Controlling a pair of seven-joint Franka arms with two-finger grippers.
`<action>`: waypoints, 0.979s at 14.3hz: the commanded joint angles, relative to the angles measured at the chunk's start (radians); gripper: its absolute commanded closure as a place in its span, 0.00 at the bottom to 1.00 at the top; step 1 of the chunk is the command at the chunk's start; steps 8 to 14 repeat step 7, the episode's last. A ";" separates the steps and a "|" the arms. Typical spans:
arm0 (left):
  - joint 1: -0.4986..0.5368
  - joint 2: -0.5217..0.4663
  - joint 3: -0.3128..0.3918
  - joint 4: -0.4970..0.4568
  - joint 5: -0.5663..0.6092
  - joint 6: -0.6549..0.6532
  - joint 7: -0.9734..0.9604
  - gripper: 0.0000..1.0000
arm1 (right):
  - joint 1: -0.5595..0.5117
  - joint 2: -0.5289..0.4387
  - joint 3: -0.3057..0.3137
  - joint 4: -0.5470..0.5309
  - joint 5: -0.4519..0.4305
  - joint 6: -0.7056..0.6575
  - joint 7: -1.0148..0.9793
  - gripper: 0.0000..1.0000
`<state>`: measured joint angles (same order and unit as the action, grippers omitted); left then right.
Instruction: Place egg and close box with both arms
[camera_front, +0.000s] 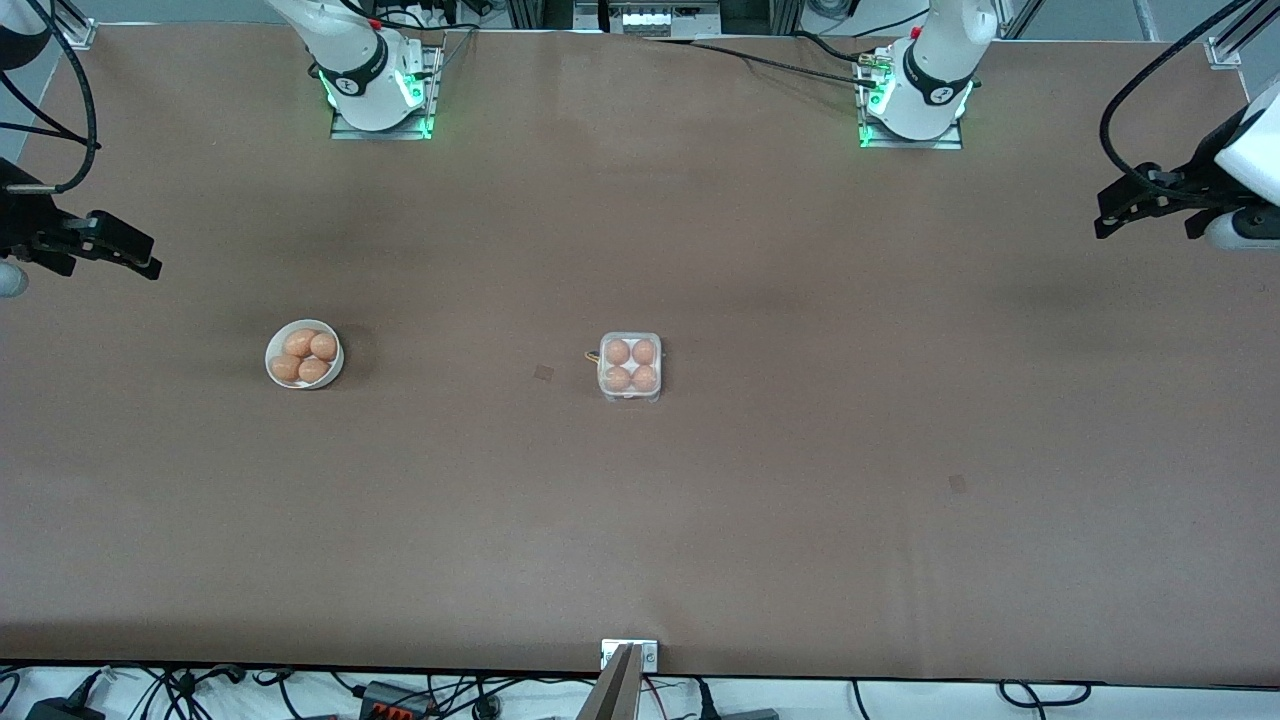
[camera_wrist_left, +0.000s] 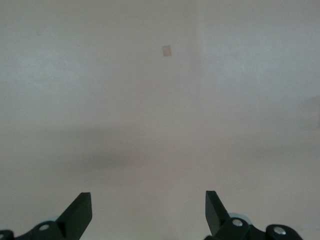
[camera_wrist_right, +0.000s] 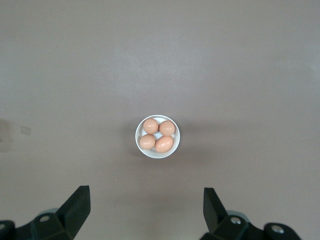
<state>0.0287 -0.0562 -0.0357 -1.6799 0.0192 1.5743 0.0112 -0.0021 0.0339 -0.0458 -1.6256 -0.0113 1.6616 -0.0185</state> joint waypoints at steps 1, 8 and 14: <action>-0.003 0.041 -0.020 0.003 0.002 0.059 -0.002 0.00 | -0.004 -0.023 0.007 -0.020 -0.013 -0.013 -0.012 0.00; 0.013 0.047 -0.021 0.055 -0.016 0.055 0.010 0.00 | -0.006 -0.031 0.006 -0.019 -0.013 -0.022 -0.011 0.00; 0.013 0.047 -0.021 0.055 -0.016 0.055 0.010 0.00 | -0.006 -0.031 0.006 -0.019 -0.013 -0.022 -0.011 0.00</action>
